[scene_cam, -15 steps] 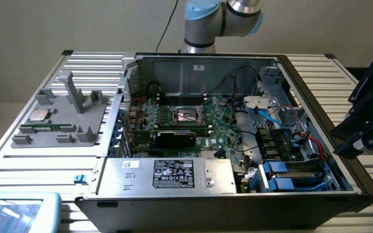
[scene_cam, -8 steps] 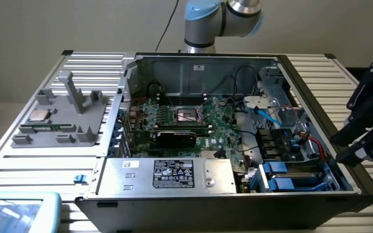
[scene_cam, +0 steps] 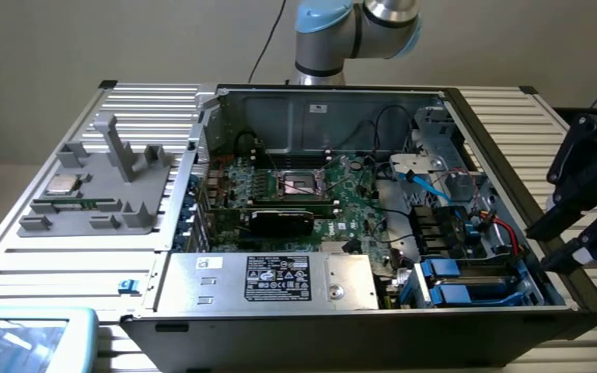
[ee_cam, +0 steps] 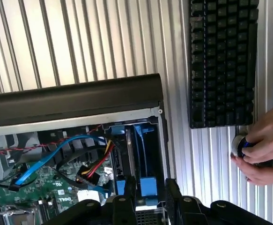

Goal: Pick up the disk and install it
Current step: 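Insert the first disk wire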

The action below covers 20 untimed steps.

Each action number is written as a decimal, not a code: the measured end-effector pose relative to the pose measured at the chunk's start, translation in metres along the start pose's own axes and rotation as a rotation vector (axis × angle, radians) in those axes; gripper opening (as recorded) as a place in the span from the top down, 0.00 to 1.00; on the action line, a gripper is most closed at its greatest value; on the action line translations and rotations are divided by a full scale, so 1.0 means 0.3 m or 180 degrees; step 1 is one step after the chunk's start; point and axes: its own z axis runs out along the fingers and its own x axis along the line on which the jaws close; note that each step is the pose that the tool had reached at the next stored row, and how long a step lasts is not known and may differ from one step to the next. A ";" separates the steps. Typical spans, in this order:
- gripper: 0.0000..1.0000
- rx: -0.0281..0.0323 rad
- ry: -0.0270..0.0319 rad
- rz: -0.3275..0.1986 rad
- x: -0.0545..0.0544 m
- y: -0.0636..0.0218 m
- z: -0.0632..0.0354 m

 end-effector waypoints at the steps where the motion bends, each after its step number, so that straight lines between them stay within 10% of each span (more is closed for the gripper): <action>1: 0.62 -0.0006 -0.0009 -0.0057 0.000 0.000 0.002; 10: 0.62 -0.0060 -0.0090 -0.0573 0.000 0.003 0.016; 20: 0.62 -0.0076 -0.0134 -0.0990 0.001 0.006 0.020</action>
